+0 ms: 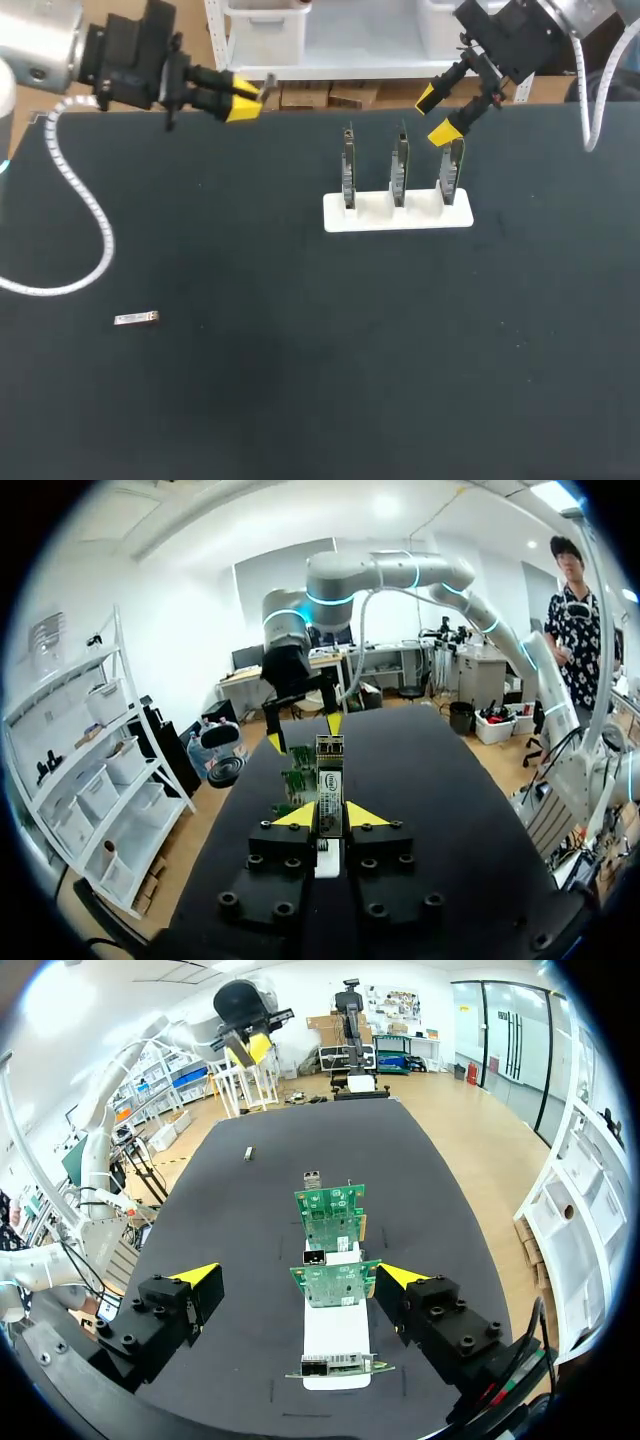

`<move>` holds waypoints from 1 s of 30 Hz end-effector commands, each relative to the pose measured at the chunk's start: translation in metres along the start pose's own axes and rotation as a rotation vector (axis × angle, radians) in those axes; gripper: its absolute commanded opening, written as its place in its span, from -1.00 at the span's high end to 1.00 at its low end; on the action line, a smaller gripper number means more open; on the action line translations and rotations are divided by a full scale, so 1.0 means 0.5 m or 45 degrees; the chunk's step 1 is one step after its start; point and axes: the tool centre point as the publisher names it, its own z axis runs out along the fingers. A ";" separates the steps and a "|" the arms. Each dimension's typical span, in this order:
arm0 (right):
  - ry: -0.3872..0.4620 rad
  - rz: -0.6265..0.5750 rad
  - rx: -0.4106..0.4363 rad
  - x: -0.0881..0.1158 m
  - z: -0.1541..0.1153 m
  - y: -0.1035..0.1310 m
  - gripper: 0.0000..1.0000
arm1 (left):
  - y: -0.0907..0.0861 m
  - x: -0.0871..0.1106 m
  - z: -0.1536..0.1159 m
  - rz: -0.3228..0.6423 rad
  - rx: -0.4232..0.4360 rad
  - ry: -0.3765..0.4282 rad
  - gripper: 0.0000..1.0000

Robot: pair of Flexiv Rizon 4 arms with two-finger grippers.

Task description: Pick up the optical module with the left hand, and insert it into the network port with the right hand.

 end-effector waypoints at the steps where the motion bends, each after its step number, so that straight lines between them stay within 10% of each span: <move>1: 0.000 0.000 0.004 0.000 0.000 0.002 -1.00 | 0.028 -0.035 0.061 -0.004 -0.031 -0.069 1.00; 30: 0.000 0.000 0.004 0.000 0.000 0.002 -1.00 | 0.033 -0.107 0.230 0.023 0.117 -0.159 1.00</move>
